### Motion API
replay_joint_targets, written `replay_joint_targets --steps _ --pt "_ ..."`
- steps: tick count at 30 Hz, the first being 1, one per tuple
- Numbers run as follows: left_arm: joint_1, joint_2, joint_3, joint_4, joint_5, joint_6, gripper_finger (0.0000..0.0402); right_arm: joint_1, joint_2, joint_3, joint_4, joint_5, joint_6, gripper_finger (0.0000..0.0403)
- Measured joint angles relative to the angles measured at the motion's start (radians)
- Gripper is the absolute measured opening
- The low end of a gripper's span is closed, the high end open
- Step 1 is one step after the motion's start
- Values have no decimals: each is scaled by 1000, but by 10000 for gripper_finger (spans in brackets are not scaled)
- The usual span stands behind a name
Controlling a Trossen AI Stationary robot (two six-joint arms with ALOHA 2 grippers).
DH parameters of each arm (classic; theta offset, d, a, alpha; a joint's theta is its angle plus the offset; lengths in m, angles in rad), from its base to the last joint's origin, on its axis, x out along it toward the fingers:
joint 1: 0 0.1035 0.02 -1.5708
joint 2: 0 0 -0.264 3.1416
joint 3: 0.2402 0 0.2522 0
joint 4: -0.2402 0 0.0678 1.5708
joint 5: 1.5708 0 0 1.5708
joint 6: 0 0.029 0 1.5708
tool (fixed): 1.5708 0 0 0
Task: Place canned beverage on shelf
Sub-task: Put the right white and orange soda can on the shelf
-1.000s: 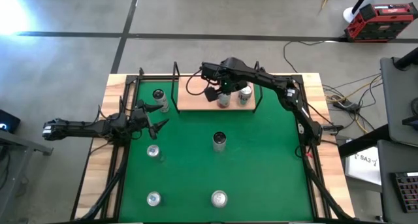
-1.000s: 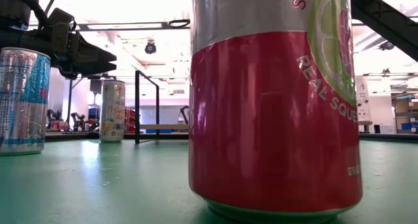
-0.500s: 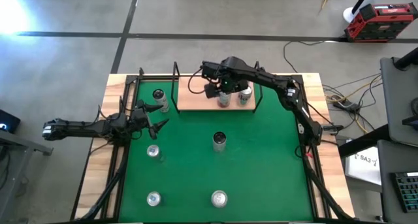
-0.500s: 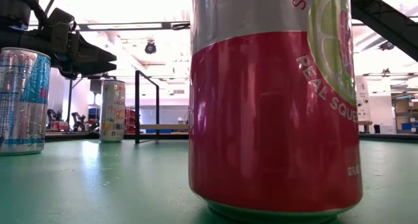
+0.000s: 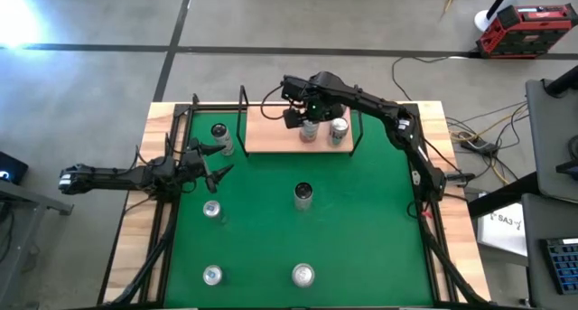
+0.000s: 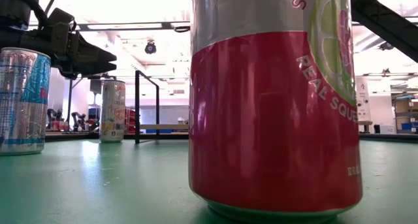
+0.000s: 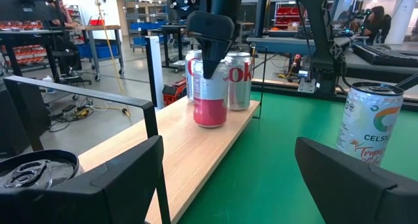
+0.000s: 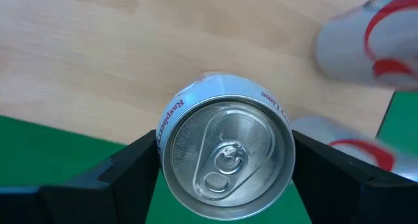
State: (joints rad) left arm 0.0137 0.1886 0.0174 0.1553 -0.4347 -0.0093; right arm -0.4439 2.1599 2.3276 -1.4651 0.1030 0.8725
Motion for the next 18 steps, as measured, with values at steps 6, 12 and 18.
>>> replay_joint_targets --steps 6,12,18 --pt "0 0 0 0 0 0 332 -25 1 0 6 21 -53 289" --pt "0 0 0 0 0 0 332 -42 2 0 47 44 -67 290" --pt "0 0 0 0 0 0 332 -59 3 0 91 58 -112 290"
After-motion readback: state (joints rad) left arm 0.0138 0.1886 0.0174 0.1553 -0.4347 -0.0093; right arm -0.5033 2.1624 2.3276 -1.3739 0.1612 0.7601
